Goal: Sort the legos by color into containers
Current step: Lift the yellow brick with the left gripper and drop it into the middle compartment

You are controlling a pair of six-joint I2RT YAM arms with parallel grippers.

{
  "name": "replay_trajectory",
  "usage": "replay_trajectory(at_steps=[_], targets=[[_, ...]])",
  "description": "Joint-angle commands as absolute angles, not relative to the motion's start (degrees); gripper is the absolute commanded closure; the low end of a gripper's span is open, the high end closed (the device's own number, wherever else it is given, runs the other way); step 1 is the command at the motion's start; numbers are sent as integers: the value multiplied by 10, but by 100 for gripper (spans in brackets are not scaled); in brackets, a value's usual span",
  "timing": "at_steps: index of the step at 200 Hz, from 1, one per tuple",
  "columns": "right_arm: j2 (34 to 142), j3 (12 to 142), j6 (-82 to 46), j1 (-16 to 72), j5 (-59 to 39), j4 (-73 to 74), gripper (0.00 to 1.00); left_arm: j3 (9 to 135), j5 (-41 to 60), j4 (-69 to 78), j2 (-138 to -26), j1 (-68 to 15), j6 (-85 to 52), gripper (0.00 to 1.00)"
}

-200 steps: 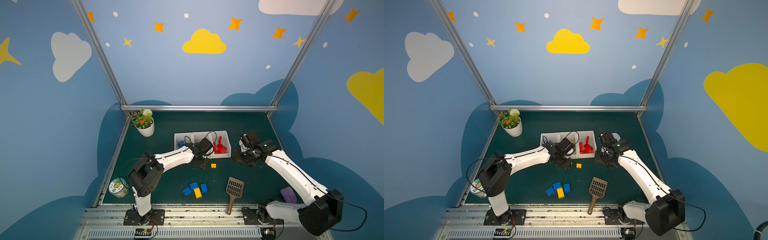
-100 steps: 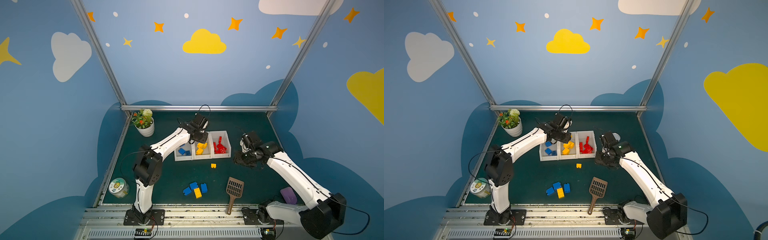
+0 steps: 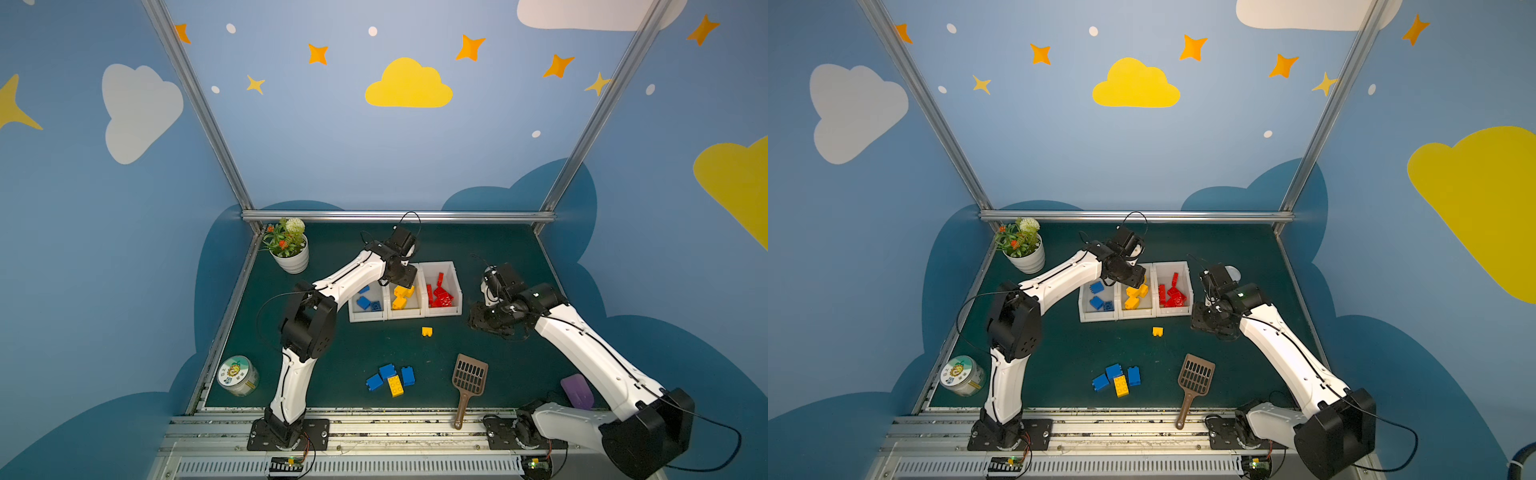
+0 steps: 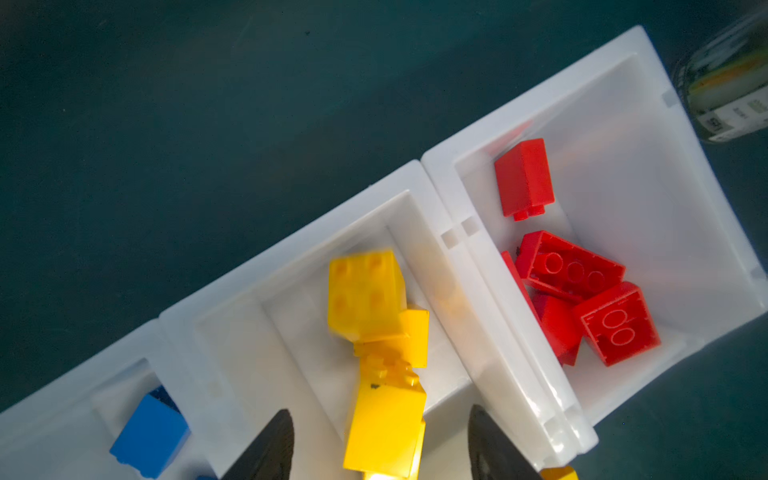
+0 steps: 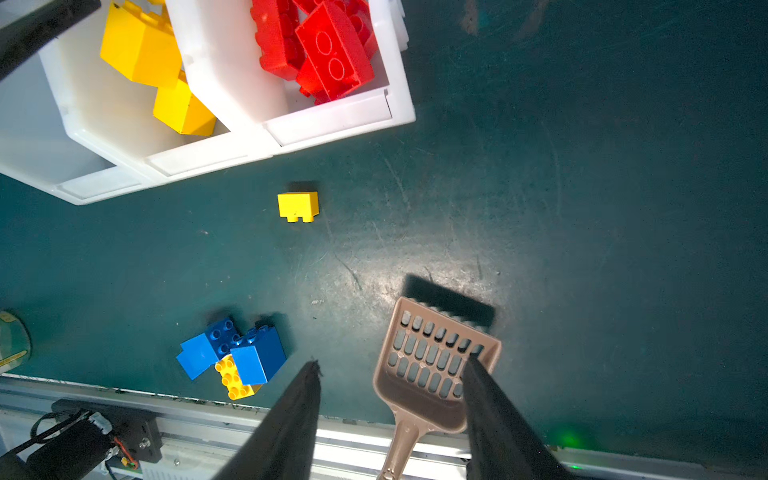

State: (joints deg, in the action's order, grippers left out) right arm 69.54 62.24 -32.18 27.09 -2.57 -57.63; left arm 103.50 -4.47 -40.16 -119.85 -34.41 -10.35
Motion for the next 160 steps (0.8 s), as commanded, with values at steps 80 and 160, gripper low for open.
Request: replay_trajectory(at_steps=[80,160], targets=[[713,601,-324,280,-31,-562,44,855,-37,-338,-1005,-328,-148,24],[847,605,-358,376,-12,-484,44,628,-33,-293,-807,-309,-217,22]])
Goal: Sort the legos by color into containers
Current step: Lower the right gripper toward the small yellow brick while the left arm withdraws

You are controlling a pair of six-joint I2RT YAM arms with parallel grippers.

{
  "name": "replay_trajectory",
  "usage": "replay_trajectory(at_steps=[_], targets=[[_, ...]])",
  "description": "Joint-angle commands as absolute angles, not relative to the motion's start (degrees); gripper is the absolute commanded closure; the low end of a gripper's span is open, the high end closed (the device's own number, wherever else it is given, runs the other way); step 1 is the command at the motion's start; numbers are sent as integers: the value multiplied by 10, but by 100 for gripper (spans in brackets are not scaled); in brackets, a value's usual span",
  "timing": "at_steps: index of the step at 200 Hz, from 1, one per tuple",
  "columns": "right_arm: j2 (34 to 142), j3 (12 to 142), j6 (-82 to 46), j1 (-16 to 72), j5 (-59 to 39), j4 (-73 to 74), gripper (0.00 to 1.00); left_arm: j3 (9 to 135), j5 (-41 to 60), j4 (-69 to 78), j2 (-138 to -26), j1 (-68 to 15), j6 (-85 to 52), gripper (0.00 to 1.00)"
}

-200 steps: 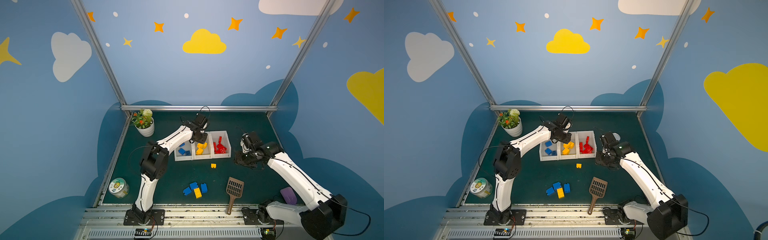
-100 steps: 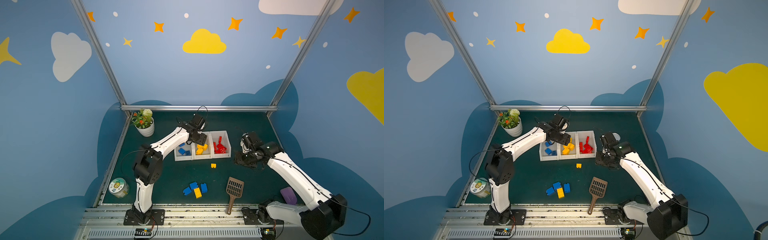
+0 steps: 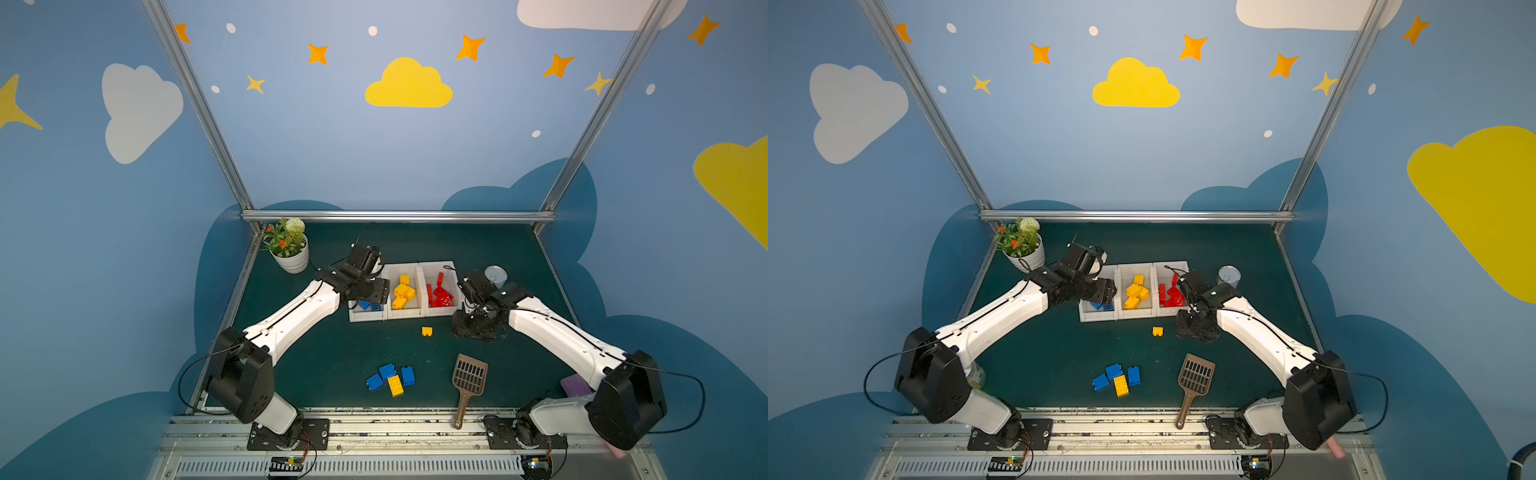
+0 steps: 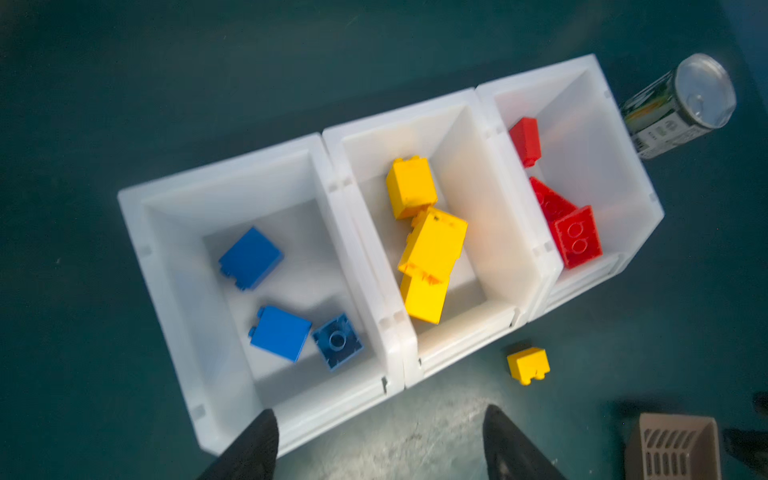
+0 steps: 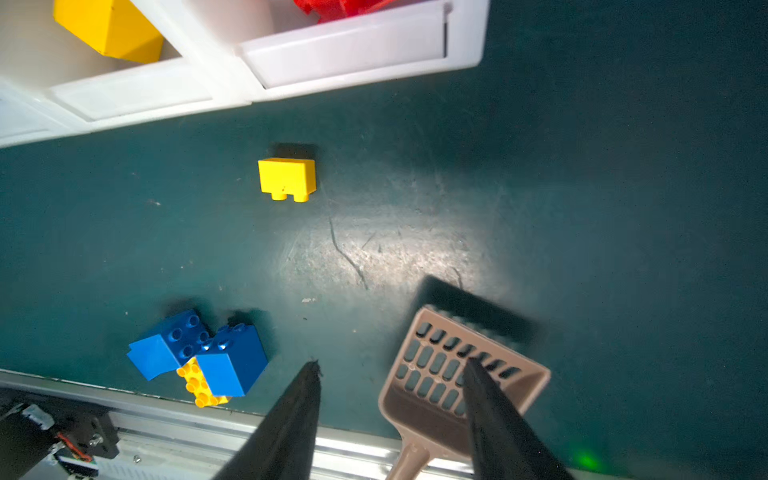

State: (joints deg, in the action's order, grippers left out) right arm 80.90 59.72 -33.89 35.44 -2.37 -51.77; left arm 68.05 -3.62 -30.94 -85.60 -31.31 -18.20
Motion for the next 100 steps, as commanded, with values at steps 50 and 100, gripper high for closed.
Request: replay_trajectory(at_steps=[50,100], targets=[[953,662,-366,425,3,-458,44,501,-44,-260,-697,-309,-273,22],[1021,701,-371,440,8,-444,44,441,-59,-265,-621,-308,-297,21]])
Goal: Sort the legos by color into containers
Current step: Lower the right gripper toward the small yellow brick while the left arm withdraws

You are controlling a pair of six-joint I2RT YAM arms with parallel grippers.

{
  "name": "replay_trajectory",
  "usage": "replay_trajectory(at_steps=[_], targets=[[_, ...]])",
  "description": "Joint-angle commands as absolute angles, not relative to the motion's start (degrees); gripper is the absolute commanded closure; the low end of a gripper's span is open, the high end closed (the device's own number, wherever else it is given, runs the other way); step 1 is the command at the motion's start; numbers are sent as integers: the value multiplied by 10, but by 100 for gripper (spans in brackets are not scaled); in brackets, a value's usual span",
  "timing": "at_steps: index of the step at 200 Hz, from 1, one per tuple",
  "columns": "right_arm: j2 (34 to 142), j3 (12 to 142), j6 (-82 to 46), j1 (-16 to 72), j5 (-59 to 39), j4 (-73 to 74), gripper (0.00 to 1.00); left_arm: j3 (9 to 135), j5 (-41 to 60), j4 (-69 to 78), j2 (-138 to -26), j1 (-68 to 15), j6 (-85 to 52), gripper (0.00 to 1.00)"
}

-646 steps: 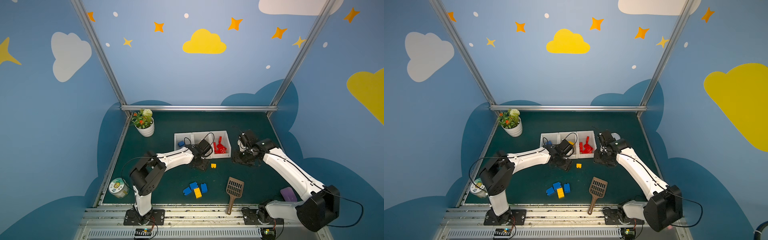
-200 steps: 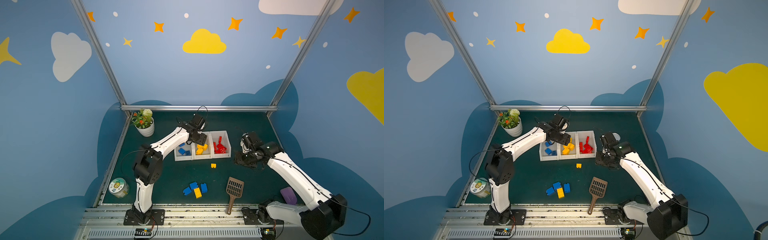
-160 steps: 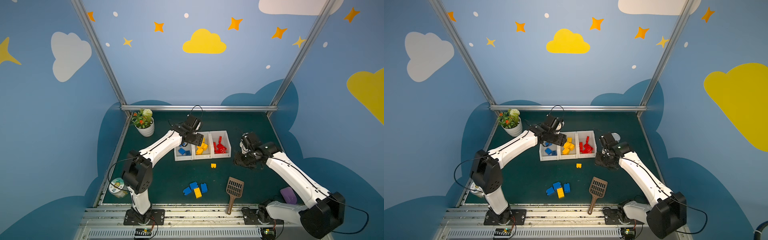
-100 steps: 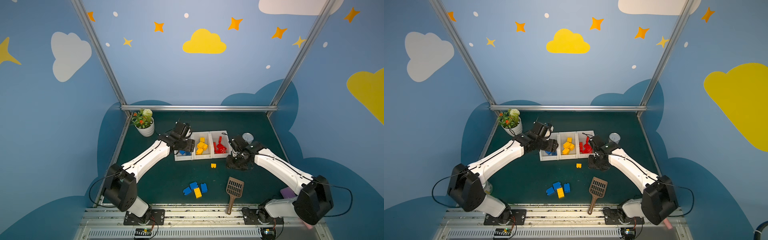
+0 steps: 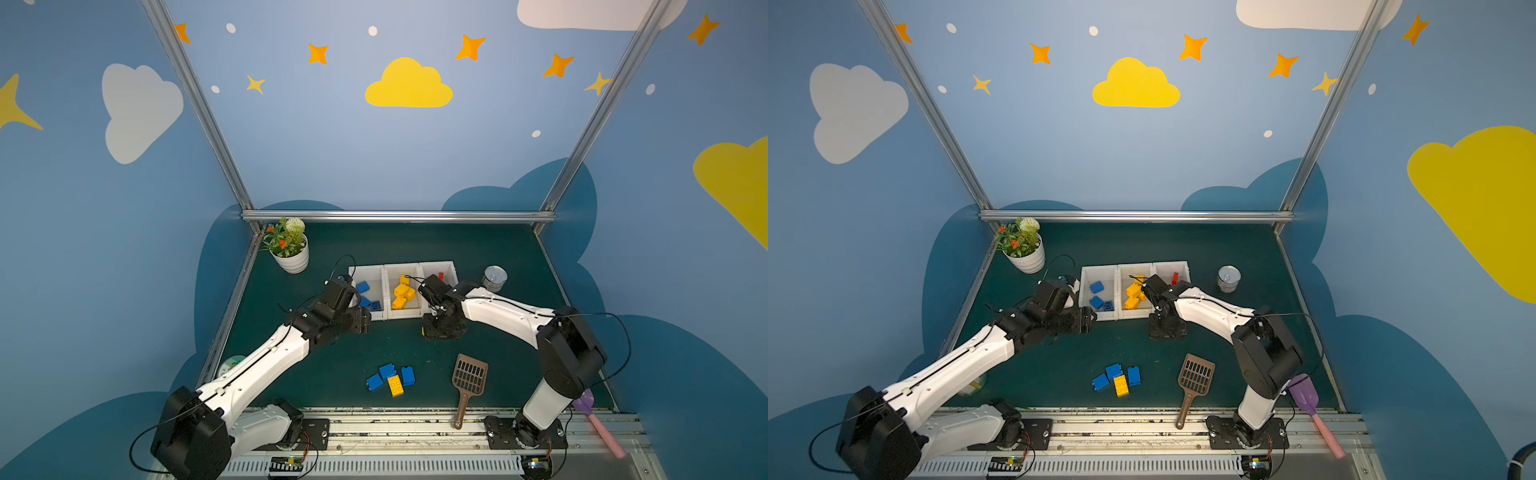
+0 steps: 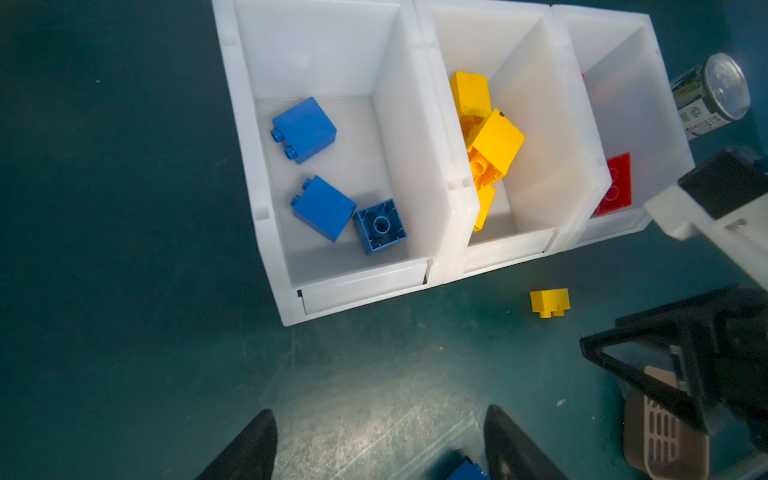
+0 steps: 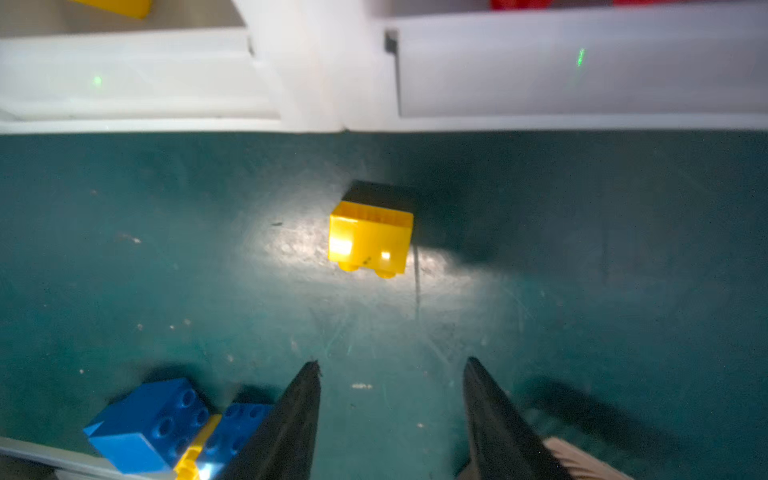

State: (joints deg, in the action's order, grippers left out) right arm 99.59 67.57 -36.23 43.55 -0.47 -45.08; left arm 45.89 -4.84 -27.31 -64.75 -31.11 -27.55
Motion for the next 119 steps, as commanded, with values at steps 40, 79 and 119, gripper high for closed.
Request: replay_trajectory(at_steps=[40,79,119], targets=[[1057,731,-374,442,15,-452,45,422,-56,-277,-586,-308,-306,21],[1079,745,-379,442,21,-454,46,411,-56,-279,-569,-308,-308,21],[1094,752,-380,441,26,-454,48,410,-52,-278,-569,-308,-310,21]])
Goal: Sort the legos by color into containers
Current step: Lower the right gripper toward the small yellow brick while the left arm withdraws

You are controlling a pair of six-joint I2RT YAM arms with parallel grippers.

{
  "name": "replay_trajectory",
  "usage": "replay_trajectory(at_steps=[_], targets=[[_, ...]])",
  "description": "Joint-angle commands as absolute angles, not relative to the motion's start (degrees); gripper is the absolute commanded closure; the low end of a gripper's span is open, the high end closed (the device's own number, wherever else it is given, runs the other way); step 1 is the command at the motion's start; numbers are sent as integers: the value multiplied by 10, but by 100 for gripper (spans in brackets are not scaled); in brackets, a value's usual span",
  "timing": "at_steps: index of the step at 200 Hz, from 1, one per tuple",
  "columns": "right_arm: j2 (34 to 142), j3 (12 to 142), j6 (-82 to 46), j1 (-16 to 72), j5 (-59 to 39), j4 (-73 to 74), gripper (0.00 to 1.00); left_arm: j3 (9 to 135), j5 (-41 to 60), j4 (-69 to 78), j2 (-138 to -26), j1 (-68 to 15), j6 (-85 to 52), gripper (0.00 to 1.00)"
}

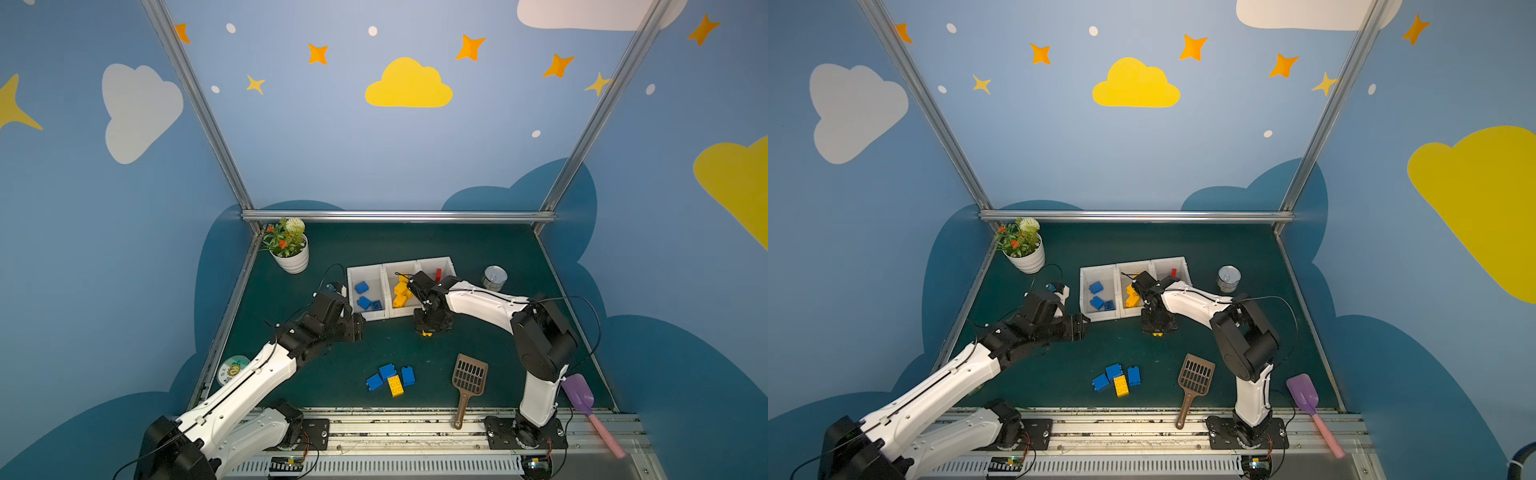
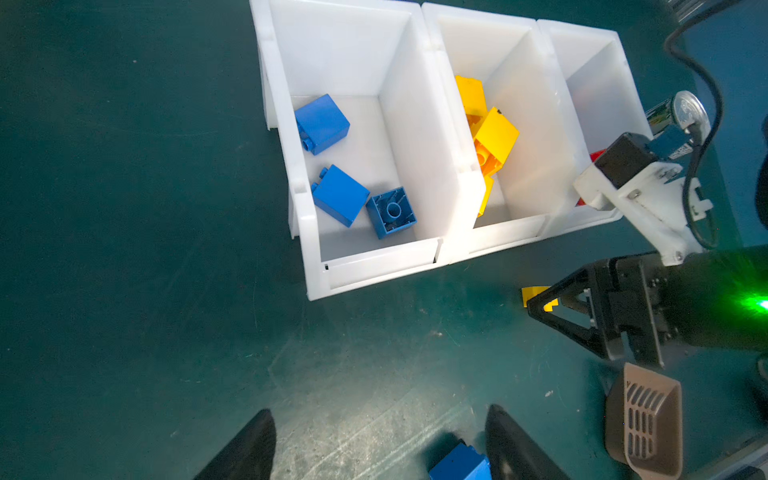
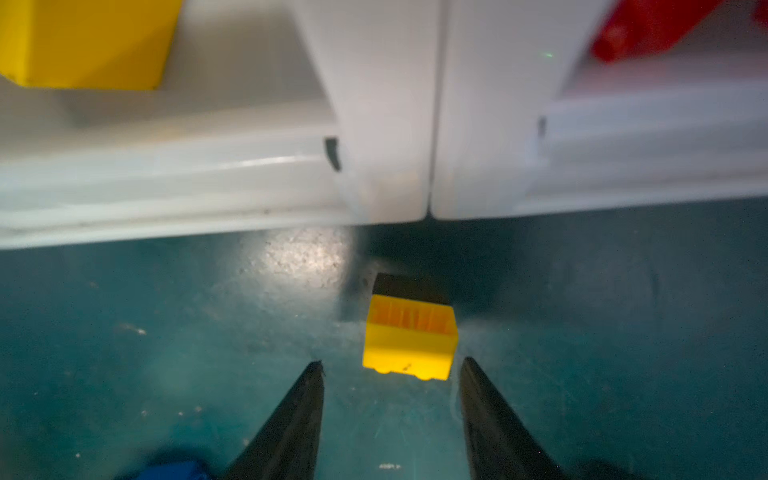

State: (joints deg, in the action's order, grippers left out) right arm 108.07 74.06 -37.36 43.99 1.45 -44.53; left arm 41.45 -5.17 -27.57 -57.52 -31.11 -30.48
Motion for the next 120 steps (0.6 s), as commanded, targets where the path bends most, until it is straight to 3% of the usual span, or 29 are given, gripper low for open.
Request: replay_trajectory(at_steps=[1,69,120], targets=[[1095,752,-380,442,26,-454,48,410,-52,-278,-569,-308,-310,20],[1082,729,-388,444,27,-443,65,398,-46,-268,-568,-308,-314,20],[1011,707,-389,453,36,-466,69,396,-47,-269,-568,-309,-314,20]])
